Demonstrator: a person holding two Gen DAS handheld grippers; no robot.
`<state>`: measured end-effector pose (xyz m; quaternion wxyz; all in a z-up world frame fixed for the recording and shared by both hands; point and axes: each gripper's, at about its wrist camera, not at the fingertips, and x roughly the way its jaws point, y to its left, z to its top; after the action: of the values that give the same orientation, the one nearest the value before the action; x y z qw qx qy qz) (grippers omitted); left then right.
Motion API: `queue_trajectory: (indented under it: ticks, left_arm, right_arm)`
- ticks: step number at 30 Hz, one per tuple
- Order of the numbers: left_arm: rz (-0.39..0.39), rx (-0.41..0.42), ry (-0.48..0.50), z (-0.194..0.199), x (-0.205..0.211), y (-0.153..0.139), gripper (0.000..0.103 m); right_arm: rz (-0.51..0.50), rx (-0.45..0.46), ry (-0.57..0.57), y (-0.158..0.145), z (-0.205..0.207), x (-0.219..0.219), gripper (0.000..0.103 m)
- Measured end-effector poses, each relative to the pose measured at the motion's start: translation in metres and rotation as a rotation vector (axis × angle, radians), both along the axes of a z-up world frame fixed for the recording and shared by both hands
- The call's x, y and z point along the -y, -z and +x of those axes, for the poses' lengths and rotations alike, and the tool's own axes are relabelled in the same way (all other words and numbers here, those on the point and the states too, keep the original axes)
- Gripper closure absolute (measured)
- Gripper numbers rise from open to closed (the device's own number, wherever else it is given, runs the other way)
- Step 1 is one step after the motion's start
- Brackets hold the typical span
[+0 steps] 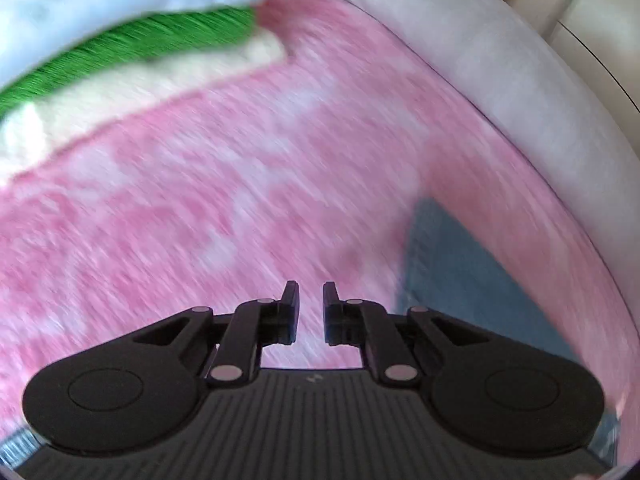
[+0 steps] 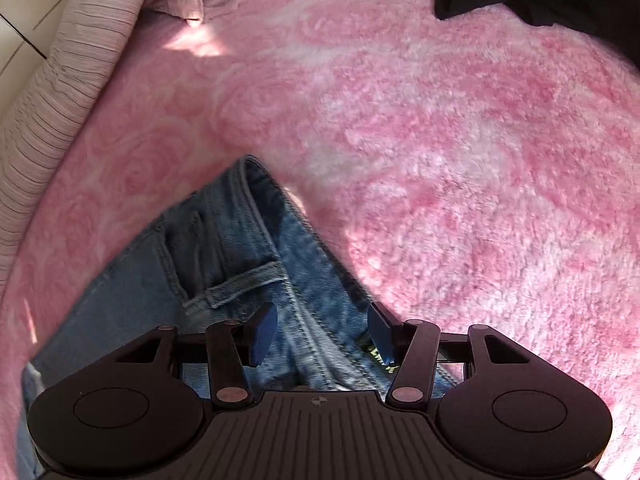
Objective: Fold clothes
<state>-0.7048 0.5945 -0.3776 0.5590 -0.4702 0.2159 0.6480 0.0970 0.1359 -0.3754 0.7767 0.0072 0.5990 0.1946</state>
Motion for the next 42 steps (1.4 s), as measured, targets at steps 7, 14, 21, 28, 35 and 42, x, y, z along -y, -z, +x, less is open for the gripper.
queue_trajectory:
  ticks: [7,14,21,28,35,42]
  left_arm:
    - [-0.049,0.224,0.094,0.080,-0.001,0.014,0.067]
    - [-0.101,0.274,-0.118,0.079,-0.011,0.046,0.103]
    - [0.256,0.140,0.095,0.122,-0.102,-0.038,0.101]
    - [0.313,-0.005,0.190,0.157,-0.129,-0.072,0.080]
    - [0.013,0.109,0.426,0.191,-0.023,0.001,0.096]
    - [-0.140,0.294,0.683,0.258,0.113,0.015,0.096]
  right_arm:
    - [0.005,-0.007,-0.038,0.003,-0.005,-0.008,0.049]
    - [0.005,-0.005,-0.055,0.005,-0.012,-0.008,0.049]
    - [-0.005,0.009,-0.050,-0.001,-0.011,-0.014,0.049]
    - [0.042,0.091,-0.100,-0.020,-0.017,-0.019,0.049]
    - [0.085,0.123,-0.187,-0.025,-0.029,0.008,0.049]
    - [0.157,0.032,-0.328,-0.016,-0.029,0.049,0.049]
